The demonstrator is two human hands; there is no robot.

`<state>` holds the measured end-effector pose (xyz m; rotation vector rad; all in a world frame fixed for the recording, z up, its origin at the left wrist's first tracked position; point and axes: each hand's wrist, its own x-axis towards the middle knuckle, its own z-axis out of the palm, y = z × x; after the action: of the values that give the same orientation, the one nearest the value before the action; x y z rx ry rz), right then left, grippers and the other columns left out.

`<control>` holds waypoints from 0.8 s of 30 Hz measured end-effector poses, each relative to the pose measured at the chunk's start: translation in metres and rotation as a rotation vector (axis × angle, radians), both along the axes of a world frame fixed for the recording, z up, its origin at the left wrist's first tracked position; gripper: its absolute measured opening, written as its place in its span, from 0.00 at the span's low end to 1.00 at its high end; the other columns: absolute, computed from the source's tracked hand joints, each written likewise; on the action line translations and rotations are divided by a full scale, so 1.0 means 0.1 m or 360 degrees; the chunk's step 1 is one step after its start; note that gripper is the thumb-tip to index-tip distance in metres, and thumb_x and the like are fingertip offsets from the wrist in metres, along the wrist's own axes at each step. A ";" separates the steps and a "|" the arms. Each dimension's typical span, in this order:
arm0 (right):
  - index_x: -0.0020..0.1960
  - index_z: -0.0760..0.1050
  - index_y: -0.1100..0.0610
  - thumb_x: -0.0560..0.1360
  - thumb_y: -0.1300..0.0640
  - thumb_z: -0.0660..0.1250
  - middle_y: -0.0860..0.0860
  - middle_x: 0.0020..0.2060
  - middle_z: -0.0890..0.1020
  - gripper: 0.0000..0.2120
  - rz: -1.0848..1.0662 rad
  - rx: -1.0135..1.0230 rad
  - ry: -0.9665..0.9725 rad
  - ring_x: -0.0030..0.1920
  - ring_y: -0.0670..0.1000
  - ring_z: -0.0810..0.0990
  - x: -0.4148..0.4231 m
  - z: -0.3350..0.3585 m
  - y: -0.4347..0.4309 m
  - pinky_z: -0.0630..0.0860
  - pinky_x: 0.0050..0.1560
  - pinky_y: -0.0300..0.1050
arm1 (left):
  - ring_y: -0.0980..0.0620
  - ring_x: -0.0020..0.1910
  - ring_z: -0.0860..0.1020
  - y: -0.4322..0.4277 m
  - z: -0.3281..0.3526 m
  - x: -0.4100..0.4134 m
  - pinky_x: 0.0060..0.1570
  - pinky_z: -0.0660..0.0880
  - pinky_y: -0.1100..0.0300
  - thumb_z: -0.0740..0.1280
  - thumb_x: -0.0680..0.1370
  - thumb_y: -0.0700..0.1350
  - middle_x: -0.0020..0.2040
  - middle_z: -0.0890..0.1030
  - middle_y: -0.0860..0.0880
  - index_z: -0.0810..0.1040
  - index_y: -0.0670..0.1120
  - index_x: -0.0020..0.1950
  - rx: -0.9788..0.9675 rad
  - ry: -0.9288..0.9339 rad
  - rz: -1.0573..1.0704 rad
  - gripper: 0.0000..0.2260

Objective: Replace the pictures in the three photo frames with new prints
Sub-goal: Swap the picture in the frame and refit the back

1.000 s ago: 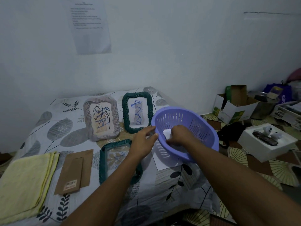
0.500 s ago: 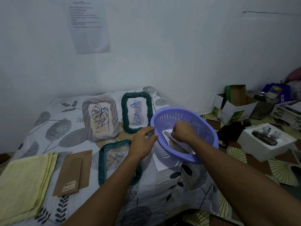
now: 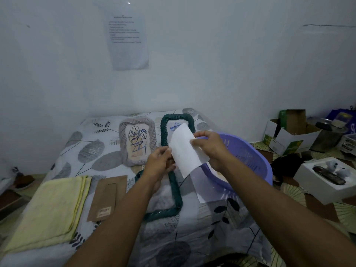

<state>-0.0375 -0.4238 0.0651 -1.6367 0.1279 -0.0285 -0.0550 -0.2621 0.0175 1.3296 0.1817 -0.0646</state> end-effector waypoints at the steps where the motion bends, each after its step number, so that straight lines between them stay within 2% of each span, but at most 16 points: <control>1: 0.48 0.77 0.53 0.72 0.64 0.72 0.58 0.47 0.82 0.09 0.0038 0.0085 0.0044 0.42 0.59 0.80 -0.02 -0.03 0.09 0.77 0.36 0.47 | 0.49 0.43 0.81 0.09 0.01 -0.02 0.42 0.80 0.55 0.63 0.81 0.44 0.47 0.82 0.45 0.75 0.43 0.60 -0.0060 0.0006 0.0001 0.10; 3: 0.51 0.74 0.53 0.72 0.65 0.72 0.57 0.49 0.80 0.13 0.0061 0.0096 0.0069 0.45 0.61 0.80 -0.07 -0.16 0.26 0.78 0.40 0.54 | 0.49 0.43 0.82 0.29 0.00 -0.07 0.37 0.81 0.55 0.65 0.80 0.41 0.49 0.83 0.45 0.75 0.42 0.60 -0.0143 -0.0022 0.0012 0.10; 5: 0.51 0.72 0.53 0.72 0.65 0.71 0.57 0.47 0.80 0.13 0.0074 -0.0100 0.0026 0.46 0.60 0.80 -0.14 -0.35 0.39 0.78 0.45 0.54 | 0.46 0.46 0.82 0.50 -0.08 -0.12 0.40 0.81 0.52 0.68 0.77 0.37 0.50 0.82 0.43 0.73 0.43 0.62 0.0002 -0.0066 0.0112 0.14; 8: 0.47 0.73 0.54 0.72 0.65 0.72 0.52 0.36 0.77 0.10 0.0204 -0.0445 -0.0060 0.38 0.52 0.76 -0.25 -0.68 0.55 0.75 0.39 0.44 | 0.48 0.47 0.80 0.75 -0.30 -0.23 0.47 0.80 0.51 0.73 0.73 0.40 0.48 0.80 0.48 0.71 0.48 0.64 0.0768 -0.0176 0.0301 0.21; 10: 0.47 0.75 0.54 0.71 0.63 0.72 0.49 0.34 0.76 0.09 0.0261 -0.0743 -0.0139 0.37 0.50 0.75 -0.28 -0.86 0.63 0.72 0.37 0.41 | 0.51 0.42 0.79 0.83 -0.46 -0.30 0.45 0.78 0.54 0.74 0.72 0.41 0.42 0.79 0.53 0.73 0.49 0.61 0.1175 -0.0287 0.0272 0.20; 12: 0.50 0.77 0.54 0.72 0.60 0.72 0.48 0.36 0.78 0.09 0.0298 -0.1054 -0.0243 0.41 0.50 0.77 -0.31 -1.00 0.66 0.72 0.41 0.42 | 0.50 0.41 0.77 0.86 -0.59 -0.34 0.45 0.76 0.54 0.73 0.72 0.43 0.39 0.78 0.51 0.76 0.47 0.60 0.1503 -0.0373 0.0155 0.17; 15: 0.55 0.78 0.54 0.73 0.53 0.70 0.51 0.45 0.78 0.11 0.0361 -0.1506 -0.0440 0.51 0.52 0.75 -0.35 -1.15 0.66 0.72 0.48 0.45 | 0.47 0.52 0.76 0.90 -0.72 -0.36 0.53 0.73 0.53 0.71 0.74 0.49 0.51 0.80 0.47 0.77 0.49 0.64 0.2020 -0.0476 0.0139 0.18; 16: 0.55 0.78 0.54 0.73 0.52 0.69 0.52 0.49 0.77 0.12 0.0370 -0.1564 -0.0489 0.54 0.53 0.73 -0.36 -1.20 0.65 0.72 0.52 0.47 | 0.46 0.54 0.74 0.92 -0.75 -0.36 0.55 0.72 0.51 0.70 0.74 0.51 0.53 0.79 0.47 0.77 0.49 0.63 0.2120 -0.0518 0.0164 0.18; 19: 0.57 0.78 0.54 0.75 0.50 0.68 0.52 0.56 0.72 0.13 0.0360 -0.1494 -0.0494 0.59 0.53 0.70 -0.38 -1.30 0.61 0.70 0.59 0.47 | 0.46 0.58 0.72 0.97 -0.84 -0.39 0.59 0.69 0.49 0.67 0.76 0.50 0.57 0.77 0.46 0.79 0.47 0.62 0.2050 -0.0577 0.0137 0.16; 24: 0.58 0.79 0.56 0.75 0.50 0.69 0.51 0.57 0.72 0.15 0.0301 -0.1385 -0.0541 0.55 0.51 0.74 -0.37 -1.36 0.65 0.68 0.54 0.41 | 0.46 0.63 0.69 1.07 -0.92 -0.41 0.64 0.66 0.51 0.69 0.75 0.48 0.62 0.75 0.45 0.78 0.44 0.64 0.2008 -0.0618 0.0059 0.18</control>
<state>-0.0745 -0.3587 -0.0708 -2.4734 -0.3501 -0.2446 -0.0959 -0.1551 -0.0742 2.5536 -0.1254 0.4045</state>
